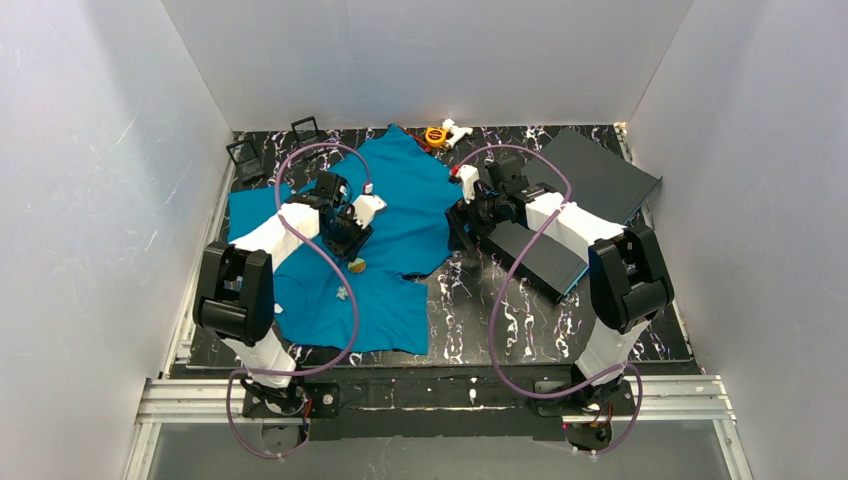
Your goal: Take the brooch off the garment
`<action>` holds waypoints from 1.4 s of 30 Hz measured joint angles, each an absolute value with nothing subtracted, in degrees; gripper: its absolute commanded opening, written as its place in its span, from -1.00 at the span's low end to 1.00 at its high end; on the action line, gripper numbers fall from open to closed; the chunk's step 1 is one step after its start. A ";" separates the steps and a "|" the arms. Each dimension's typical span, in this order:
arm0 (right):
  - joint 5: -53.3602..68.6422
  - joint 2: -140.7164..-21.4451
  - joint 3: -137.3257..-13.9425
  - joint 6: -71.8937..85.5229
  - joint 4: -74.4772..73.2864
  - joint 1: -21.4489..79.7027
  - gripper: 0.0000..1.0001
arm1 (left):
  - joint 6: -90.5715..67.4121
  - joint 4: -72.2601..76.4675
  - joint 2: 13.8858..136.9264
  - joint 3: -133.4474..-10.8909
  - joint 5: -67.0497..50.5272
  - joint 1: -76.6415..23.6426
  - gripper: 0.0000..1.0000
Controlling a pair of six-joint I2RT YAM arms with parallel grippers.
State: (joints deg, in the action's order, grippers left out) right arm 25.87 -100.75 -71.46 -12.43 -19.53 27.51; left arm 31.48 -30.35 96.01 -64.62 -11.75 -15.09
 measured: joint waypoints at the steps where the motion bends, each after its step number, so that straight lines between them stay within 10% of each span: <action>1: 25.89 -100.75 -71.46 -12.43 -19.53 27.51 1.00 | 31.75 -30.44 95.88 -64.58 -12.53 -15.07 -0.01; 11: 25.91 -100.75 -71.44 -12.43 -19.53 27.51 1.00 | 32.64 -29.80 93.41 -62.54 -15.88 -17.08 0.33; 42: 25.87 -100.75 -71.44 -12.40 -19.53 27.51 1.00 | 30.87 -27.16 96.42 -63.22 -6.00 -18.55 0.02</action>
State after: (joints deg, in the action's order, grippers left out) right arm 25.87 -100.75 -71.44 -12.40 -19.53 27.51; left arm 30.87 -27.16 96.42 -63.22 -6.00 -18.55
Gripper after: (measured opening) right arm 0.997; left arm 0.512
